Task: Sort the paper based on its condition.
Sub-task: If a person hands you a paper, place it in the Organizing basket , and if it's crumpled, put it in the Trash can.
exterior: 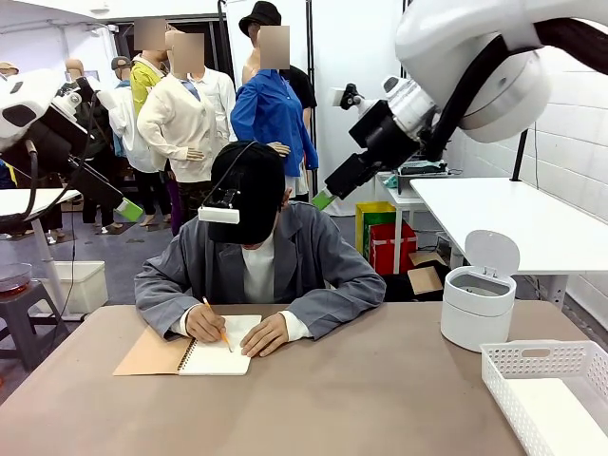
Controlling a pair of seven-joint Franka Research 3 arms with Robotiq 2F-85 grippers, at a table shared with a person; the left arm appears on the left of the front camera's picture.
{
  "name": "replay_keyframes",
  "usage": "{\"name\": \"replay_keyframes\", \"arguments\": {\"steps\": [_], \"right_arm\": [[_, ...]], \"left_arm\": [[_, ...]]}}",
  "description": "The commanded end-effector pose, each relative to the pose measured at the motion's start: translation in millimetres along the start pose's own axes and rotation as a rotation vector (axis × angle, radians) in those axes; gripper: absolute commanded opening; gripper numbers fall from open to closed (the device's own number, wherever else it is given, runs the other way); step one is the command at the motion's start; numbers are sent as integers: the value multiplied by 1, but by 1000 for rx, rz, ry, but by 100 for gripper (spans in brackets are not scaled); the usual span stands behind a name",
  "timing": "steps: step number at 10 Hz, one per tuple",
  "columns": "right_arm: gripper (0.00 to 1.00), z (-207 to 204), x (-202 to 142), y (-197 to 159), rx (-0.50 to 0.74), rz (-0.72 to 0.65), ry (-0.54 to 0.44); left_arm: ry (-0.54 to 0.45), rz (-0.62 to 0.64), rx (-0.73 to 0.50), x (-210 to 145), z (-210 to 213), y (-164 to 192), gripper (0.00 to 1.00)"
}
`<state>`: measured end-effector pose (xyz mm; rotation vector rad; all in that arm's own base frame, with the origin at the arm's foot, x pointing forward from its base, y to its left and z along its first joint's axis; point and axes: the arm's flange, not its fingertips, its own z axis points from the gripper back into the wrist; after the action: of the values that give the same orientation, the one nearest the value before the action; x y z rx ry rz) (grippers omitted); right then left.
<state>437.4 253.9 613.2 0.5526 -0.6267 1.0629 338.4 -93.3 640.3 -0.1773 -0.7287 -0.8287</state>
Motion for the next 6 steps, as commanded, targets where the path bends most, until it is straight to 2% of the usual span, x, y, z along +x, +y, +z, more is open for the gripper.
{"name": "replay_keyframes", "arguments": {"steps": [1,6], "right_arm": [[100,-14,16,-5,37,79,-2],[100,-32,37,-8,1,126,63]], "left_arm": [[2,7,-10,0,1,0,100],[2,7,-10,0,1,0,100]]}}
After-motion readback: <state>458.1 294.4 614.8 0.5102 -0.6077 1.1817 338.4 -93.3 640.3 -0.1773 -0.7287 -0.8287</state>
